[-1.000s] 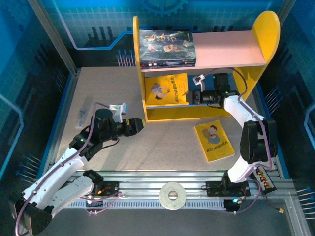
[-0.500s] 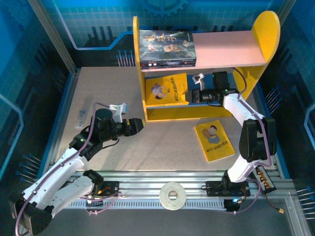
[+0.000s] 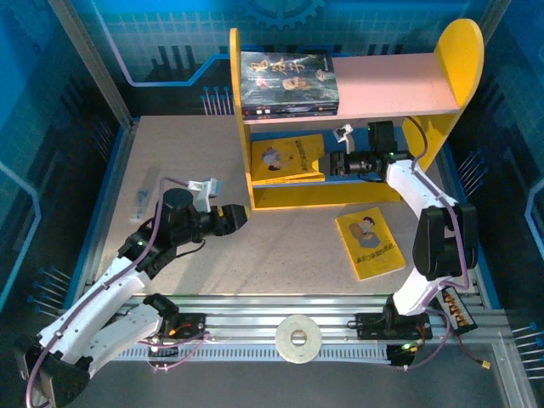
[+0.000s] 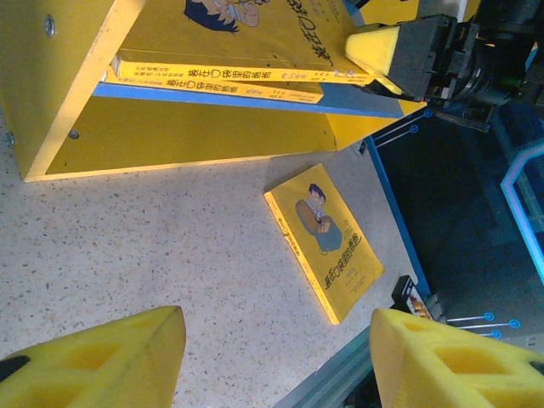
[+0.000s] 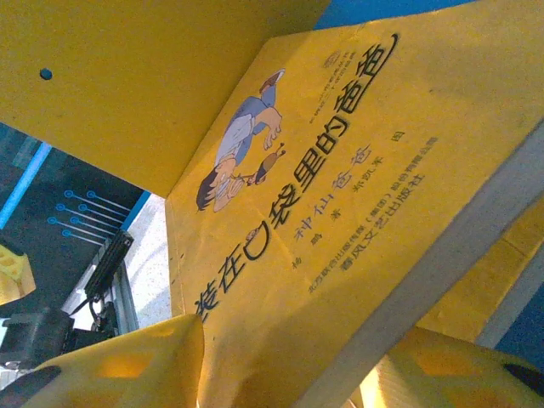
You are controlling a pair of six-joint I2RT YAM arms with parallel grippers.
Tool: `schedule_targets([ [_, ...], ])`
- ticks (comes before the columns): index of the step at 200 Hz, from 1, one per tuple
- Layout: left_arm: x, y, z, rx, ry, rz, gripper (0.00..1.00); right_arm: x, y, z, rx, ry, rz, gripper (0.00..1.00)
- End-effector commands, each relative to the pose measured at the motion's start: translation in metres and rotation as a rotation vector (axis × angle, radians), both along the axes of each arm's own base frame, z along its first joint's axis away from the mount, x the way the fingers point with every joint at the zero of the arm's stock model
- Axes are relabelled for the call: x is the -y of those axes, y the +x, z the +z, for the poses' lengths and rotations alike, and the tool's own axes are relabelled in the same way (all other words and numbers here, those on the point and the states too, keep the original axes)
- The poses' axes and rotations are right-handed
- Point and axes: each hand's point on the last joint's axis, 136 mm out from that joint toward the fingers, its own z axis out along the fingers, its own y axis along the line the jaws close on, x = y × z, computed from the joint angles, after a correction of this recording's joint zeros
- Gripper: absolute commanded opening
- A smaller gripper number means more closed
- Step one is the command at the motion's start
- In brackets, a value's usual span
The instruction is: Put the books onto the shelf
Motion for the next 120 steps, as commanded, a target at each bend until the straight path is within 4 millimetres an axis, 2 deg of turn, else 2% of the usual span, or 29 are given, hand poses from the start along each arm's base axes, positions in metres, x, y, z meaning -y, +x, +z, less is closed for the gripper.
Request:
schedule_targets([
  [1, -0.0046, -0.0014, 0.0051, 0.036, 0.008, 0.002, 0.61, -0.0002, 0.0073, 0.0113, 0.017, 0.018, -0.004, 0.44],
  [20, -0.0063, -0.0016, 0.0028, 0.032, 0.01, 0.007, 0.61, -0.001, 0.0083, 0.0124, 0.013, 0.027, -0.002, 0.34],
  [38, -0.0067, -0.0021, 0.0024, 0.031, 0.009, 0.007, 0.61, -0.0012, 0.0088, 0.0112, 0.007, 0.029, -0.002, 0.29],
  [120, -0.0069, -0.0009, 0.0041, 0.034, -0.002, 0.009, 0.61, -0.0037, 0.0114, 0.0107, -0.006, 0.064, -0.004, 0.21],
])
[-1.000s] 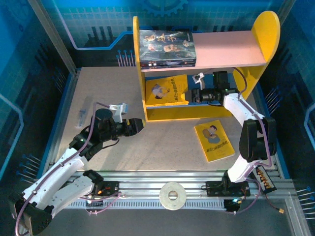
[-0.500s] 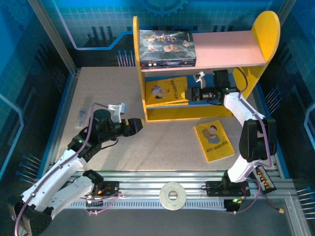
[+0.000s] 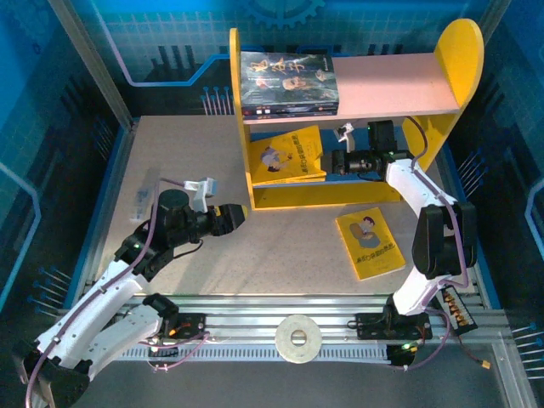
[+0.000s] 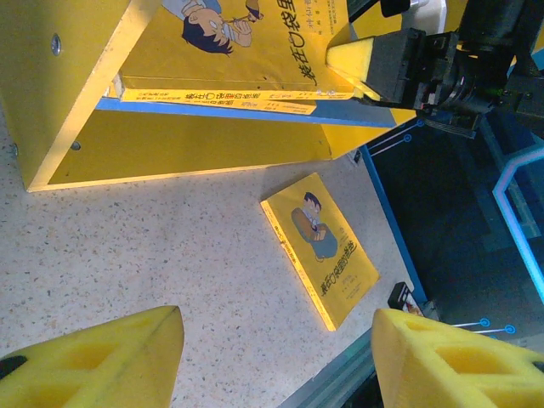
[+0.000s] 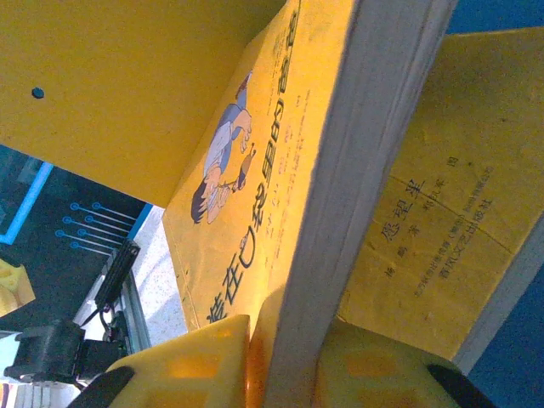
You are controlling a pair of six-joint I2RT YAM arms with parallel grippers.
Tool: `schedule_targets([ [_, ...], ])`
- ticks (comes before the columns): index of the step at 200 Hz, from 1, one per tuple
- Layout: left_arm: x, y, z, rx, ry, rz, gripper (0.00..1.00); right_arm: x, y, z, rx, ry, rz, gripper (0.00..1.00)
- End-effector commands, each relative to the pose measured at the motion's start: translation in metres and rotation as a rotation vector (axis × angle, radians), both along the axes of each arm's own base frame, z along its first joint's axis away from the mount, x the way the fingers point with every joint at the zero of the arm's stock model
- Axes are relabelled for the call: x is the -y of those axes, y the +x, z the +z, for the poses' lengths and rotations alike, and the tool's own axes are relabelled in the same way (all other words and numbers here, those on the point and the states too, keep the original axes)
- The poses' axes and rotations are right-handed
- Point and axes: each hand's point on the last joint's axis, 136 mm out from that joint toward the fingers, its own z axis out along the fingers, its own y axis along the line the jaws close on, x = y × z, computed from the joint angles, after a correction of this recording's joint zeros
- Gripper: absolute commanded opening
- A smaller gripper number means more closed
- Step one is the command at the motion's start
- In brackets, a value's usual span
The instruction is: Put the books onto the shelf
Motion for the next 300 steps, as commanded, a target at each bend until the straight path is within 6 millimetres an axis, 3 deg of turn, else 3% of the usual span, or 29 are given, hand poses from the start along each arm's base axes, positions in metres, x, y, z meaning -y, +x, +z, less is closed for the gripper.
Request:
schedule_targets([
  [1, -0.002, 0.0, -0.002, 0.013, 0.009, -0.004, 0.61, -0.004, 0.008, 0.012, 0.042, 0.046, 0.018, 0.21],
  [58, -0.004, 0.0, -0.004, 0.007, 0.012, 0.002, 0.61, 0.008, 0.012, 0.009, 0.037, 0.076, -0.02, 0.19],
  [172, -0.003, -0.001, -0.002, 0.009, 0.002, -0.002, 0.61, -0.002, 0.013, -0.008, -0.003, 0.143, -0.037, 0.18],
  [260, -0.005, -0.001, -0.001, 0.012, 0.002, -0.001, 0.61, 0.001, 0.012, -0.008, 0.001, 0.15, -0.049, 0.17],
  [300, -0.003, 0.001, 0.0, 0.015, 0.0, -0.006, 0.61, -0.006, 0.008, -0.008, -0.001, 0.144, -0.022, 0.18],
])
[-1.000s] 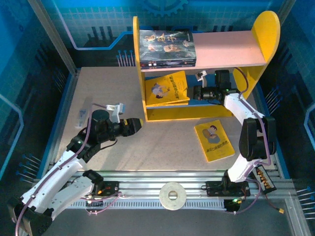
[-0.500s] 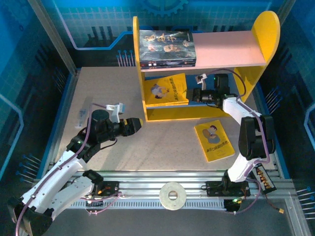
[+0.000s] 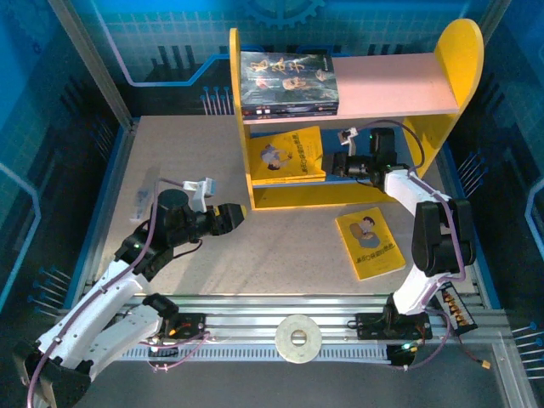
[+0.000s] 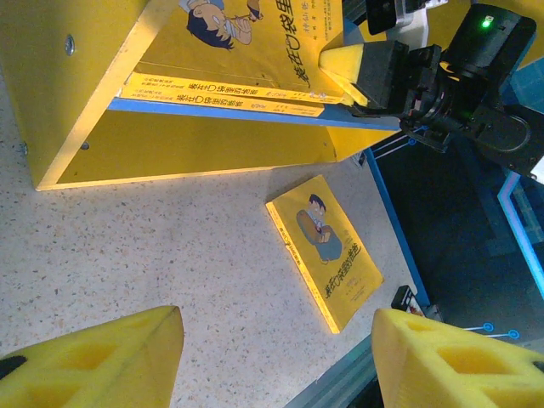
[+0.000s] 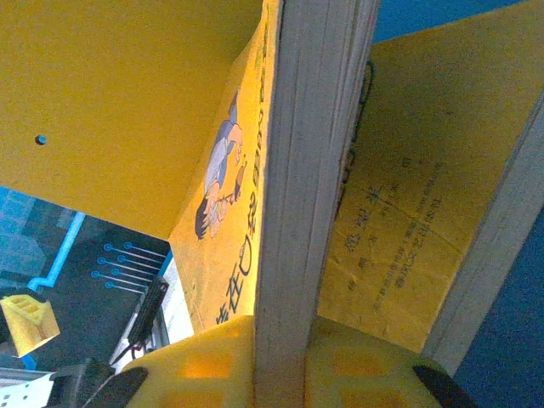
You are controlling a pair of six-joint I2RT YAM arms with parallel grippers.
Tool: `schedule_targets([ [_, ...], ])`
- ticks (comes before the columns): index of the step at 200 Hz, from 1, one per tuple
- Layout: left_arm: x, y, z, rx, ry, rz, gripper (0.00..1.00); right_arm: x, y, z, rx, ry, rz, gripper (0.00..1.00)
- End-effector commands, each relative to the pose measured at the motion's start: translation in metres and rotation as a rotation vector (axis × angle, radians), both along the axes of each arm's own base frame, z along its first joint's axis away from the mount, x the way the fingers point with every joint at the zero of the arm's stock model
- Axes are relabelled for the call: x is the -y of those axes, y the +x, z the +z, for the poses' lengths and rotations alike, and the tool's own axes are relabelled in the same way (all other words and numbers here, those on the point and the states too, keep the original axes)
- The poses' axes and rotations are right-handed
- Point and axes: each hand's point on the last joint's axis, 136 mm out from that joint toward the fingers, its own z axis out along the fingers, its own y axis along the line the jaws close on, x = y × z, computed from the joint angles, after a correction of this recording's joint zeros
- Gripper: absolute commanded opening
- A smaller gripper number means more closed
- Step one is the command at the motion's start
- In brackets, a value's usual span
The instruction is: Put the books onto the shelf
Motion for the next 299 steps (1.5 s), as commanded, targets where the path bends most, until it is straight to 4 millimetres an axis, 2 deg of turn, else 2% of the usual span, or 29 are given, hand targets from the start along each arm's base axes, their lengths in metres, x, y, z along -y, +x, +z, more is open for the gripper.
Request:
schedule_targets([
  [1, 0.0007, -0.0009, 0.0034, 0.022, -0.003, -0.019, 0.61, -0.0086, -0.0021, 0.0061, 0.044, 0.006, 0.04, 0.18],
  [55, 0.0024, 0.0006, 0.0029, 0.02, 0.0, -0.025, 0.61, -0.0042, -0.004, 0.0044, 0.05, -0.046, 0.022, 0.22],
  [144, 0.0043, 0.0021, 0.0047, 0.022, -0.008, -0.03, 0.61, -0.0078, -0.0095, 0.0056, 0.052, -0.041, 0.025, 0.2],
  [226, 0.0037, 0.0004, 0.0037, 0.017, -0.012, -0.03, 0.61, -0.0053, -0.0085, 0.008, 0.077, -0.139, -0.007, 0.29],
  [299, 0.0032, 0.0002, 0.0024, 0.015, -0.012, -0.029, 0.61, -0.0006, -0.0089, 0.001, 0.076, -0.238, -0.039, 0.39],
])
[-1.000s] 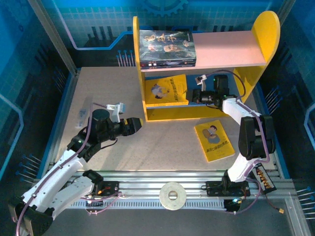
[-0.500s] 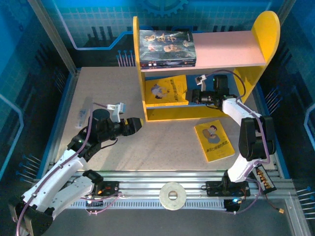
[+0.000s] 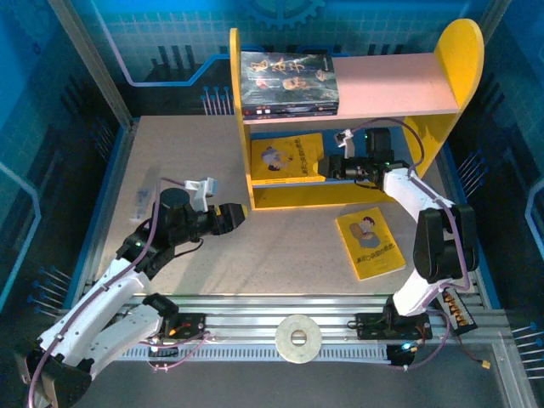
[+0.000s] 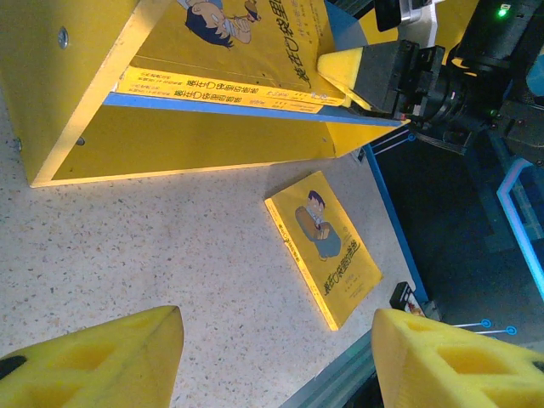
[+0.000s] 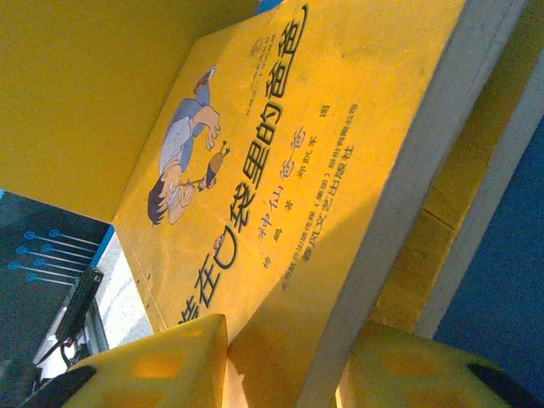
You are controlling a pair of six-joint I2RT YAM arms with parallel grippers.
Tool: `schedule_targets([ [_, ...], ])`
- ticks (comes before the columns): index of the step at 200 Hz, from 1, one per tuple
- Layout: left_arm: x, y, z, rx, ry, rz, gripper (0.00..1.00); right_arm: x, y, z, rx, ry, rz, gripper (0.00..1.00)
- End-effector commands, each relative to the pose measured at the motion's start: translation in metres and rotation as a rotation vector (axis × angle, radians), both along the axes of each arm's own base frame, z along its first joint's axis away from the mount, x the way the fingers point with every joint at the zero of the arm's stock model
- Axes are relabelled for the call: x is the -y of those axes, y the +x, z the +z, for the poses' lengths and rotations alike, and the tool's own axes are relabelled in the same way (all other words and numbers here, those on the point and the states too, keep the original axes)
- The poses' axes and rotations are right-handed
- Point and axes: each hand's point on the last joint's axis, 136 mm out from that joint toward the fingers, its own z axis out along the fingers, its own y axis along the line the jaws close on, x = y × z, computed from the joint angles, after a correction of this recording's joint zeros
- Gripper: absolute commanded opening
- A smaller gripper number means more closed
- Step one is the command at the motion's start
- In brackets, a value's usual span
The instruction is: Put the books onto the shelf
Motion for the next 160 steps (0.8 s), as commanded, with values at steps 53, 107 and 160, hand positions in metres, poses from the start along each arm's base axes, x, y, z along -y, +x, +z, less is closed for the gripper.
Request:
schedule_targets([
  [53, -0.0006, -0.0021, 0.0047, 0.028, -0.009, -0.013, 0.61, 0.003, -0.0038, 0.0103, 0.043, -0.102, -0.023, 0.49],
  [107, -0.0014, -0.0026, 0.0044, 0.027, -0.01, -0.011, 0.61, 0.0048, -0.0029, 0.012, 0.044, -0.126, -0.03, 0.57],
  [160, -0.0019, -0.003, 0.0032, 0.025, -0.008, -0.011, 0.61, 0.007, -0.0035, 0.0098, 0.039, -0.143, -0.037, 0.6],
])
